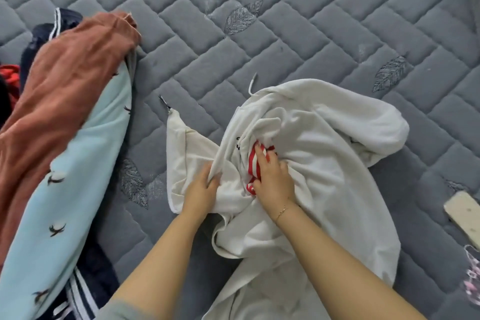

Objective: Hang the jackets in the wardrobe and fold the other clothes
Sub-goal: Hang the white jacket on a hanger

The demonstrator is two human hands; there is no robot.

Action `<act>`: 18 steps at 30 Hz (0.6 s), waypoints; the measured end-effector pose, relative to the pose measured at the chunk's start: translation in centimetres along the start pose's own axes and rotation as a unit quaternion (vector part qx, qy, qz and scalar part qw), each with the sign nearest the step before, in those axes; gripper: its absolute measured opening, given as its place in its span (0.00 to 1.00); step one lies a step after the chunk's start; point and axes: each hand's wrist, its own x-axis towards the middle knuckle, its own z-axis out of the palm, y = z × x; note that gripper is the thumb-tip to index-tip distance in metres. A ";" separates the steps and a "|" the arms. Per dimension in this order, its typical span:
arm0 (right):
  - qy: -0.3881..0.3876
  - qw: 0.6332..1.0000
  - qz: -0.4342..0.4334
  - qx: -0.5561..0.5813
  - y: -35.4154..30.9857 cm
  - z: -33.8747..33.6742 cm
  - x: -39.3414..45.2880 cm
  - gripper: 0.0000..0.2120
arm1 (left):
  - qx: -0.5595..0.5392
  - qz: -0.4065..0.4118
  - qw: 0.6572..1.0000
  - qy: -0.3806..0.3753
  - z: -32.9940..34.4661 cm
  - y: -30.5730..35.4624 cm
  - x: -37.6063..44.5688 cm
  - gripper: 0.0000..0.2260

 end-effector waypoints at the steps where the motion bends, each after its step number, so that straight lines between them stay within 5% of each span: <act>1: 0.022 1.000 0.001 0.004 0.1 0.3 -0.1 0.38 | -0.041 -0.006 0.999 -0.007 0.1 -0.4 -0.9 0.08; 8: 0.031 0.958 0.044 0.282 1.5 0.4 -6.1 0.25 | -0.173 -0.119 0.971 0.109 -4.0 -5.5 -9.7 0.10; 12: 0.009 0.937 0.051 0.346 0.4 0.7 -13.6 0.26 | -0.081 -0.243 0.963 0.078 -7.9 -11.2 -15.1 0.09; 16: 0.041 0.982 0.110 0.150 -1.0 1.7 -19.2 0.18 | 0.125 -0.240 0.962 -0.040 -8.9 -13.1 -18.4 0.12; 18: 0.080 0.976 0.160 0.125 -1.4 1.9 -20.6 0.18 | 0.171 -0.192 0.965 -0.059 -8.6 -12.4 -18.4 0.16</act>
